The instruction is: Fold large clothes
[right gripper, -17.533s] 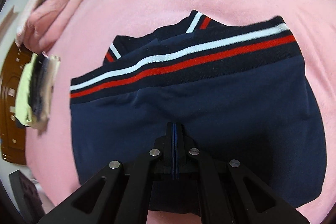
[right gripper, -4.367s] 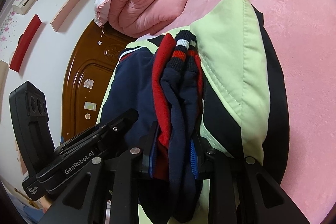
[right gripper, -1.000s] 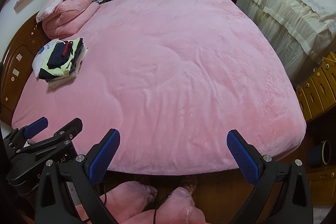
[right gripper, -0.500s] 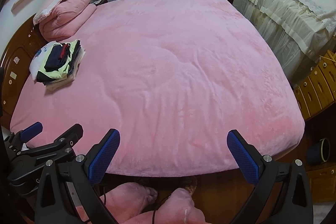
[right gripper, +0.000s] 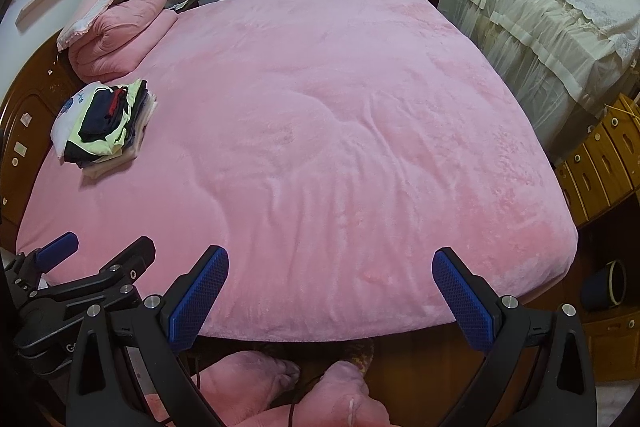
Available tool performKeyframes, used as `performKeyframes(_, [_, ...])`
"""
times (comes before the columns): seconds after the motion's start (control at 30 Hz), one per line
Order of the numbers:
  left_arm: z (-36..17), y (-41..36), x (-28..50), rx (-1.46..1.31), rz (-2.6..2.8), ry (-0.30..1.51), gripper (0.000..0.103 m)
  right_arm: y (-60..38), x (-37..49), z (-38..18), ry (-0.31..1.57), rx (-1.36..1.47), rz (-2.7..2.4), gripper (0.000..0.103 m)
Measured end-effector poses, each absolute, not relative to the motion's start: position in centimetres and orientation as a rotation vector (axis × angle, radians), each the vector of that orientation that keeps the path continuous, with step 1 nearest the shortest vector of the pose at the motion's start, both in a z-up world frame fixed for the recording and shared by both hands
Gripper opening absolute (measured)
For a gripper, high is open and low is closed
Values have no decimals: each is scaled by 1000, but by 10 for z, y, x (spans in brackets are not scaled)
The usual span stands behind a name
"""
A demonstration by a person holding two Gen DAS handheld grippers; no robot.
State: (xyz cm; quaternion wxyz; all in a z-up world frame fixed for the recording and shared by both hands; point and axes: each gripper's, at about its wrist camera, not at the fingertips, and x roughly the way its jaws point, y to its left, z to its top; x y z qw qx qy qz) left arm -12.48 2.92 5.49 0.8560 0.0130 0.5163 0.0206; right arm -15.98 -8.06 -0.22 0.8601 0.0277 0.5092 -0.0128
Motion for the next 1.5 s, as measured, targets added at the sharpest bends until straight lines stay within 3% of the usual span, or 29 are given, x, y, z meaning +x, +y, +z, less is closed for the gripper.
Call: performKeyframes(1.5, [53,46,-120,43,28,1105,102,-88,-157,-8,1078,58,-44,103])
